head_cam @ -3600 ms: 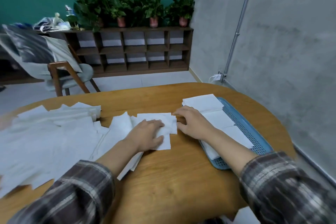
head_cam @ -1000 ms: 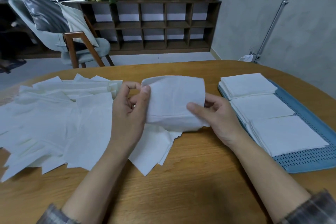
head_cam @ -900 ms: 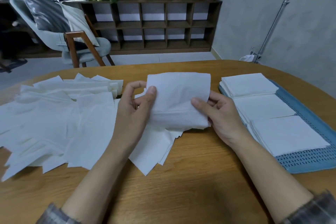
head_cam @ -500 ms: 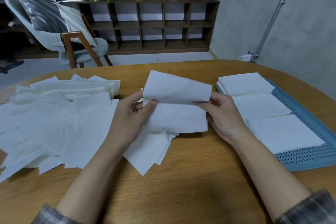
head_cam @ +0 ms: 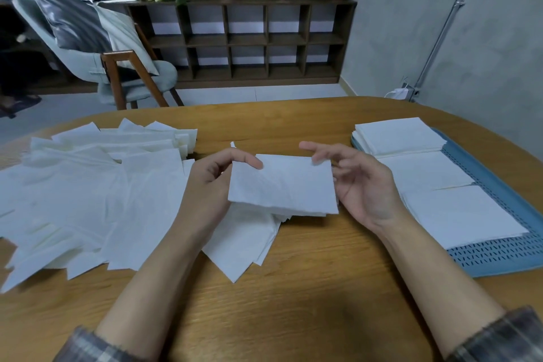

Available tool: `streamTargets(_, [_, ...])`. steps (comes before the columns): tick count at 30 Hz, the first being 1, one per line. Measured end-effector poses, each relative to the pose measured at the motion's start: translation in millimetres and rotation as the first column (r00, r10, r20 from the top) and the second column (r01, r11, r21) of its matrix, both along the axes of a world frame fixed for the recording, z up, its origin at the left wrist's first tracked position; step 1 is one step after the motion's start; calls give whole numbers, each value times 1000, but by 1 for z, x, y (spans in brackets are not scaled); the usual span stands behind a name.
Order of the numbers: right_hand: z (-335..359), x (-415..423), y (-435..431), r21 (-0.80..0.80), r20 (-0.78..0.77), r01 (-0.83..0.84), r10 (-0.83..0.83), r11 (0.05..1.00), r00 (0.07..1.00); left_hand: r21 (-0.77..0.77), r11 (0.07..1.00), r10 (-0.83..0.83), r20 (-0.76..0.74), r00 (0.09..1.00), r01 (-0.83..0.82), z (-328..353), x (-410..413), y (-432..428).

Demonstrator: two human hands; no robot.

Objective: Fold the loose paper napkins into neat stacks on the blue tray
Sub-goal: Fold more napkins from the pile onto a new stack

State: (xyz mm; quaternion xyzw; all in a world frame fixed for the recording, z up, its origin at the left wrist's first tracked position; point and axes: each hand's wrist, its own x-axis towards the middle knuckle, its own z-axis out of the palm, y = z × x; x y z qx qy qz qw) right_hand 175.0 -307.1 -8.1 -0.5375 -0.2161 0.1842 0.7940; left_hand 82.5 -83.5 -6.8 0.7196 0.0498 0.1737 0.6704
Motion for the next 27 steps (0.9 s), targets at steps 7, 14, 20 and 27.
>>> streamTargets(7, [-4,-5,3,-213,41,3,6,977,999,57,998,-3,-4,1000,3,0,-1,-4])
streamTargets(14, [-2,-5,4,-279,126,151,-120,948,985,98,994,-43,-8,999,44,4,-4,-7])
streamTargets(20, [-6,-3,4,-306,176,208,-160,929,971,-66,997,-41,-141,989,32,6,4,-6])
streamTargets(27, [-5,-3,2,-226,173,124,-85,966,981,116,993,38,-104,994,-26,-1,0,-10])
